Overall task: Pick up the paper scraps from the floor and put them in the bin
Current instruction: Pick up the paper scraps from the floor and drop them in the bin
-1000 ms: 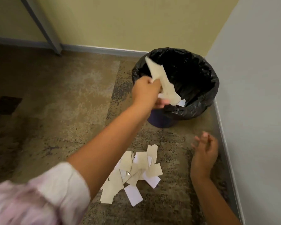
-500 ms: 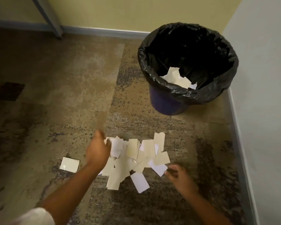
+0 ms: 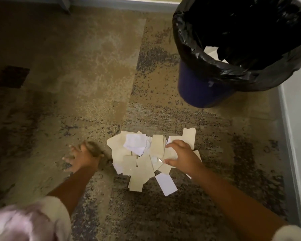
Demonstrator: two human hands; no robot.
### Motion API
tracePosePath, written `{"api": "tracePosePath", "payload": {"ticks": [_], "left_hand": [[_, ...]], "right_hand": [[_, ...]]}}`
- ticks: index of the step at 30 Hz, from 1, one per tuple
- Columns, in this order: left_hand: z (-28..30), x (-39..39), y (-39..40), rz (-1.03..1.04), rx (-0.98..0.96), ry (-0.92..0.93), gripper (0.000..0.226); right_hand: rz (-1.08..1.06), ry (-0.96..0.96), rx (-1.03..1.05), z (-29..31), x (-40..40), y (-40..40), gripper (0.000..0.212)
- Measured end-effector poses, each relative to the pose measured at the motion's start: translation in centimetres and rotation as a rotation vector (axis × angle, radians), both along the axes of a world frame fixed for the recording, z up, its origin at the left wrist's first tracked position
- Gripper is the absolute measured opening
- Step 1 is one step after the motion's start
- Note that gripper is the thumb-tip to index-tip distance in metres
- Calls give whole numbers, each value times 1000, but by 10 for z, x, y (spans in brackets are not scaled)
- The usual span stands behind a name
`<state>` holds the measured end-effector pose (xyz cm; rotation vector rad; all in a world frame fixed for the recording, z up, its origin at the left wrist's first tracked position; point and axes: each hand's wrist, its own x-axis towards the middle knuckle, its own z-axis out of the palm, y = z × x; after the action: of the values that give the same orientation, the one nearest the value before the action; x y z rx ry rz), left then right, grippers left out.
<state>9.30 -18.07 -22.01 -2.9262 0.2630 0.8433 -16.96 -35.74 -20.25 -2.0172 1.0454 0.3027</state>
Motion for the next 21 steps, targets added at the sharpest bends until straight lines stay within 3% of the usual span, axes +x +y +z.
{"api": "tracePosePath", "payload": {"ticks": [2,6,8,11,16,21], "left_hand": [[-9,19,-1,139,59,29,91],[-30,29,-4,258,-52,185,95],[-31,10,-9,216,-85,95,89],[-26,-28,-21,-52,-300,13,69],[-24,-77,-33,-156,-400,58,65],[-25,-87,-33,6,-564,165,73]], "right_hand": [[59,16,-13,0,21,-6,65],[147,60,-21,-7,54,-17,75],[291,123,-28,-13,61,-17,70],[457,183,-92,-20,66,-2,62],[444,139,-195,-21,55,25,63],[321,212,-128,-17,19,25,52]]}}
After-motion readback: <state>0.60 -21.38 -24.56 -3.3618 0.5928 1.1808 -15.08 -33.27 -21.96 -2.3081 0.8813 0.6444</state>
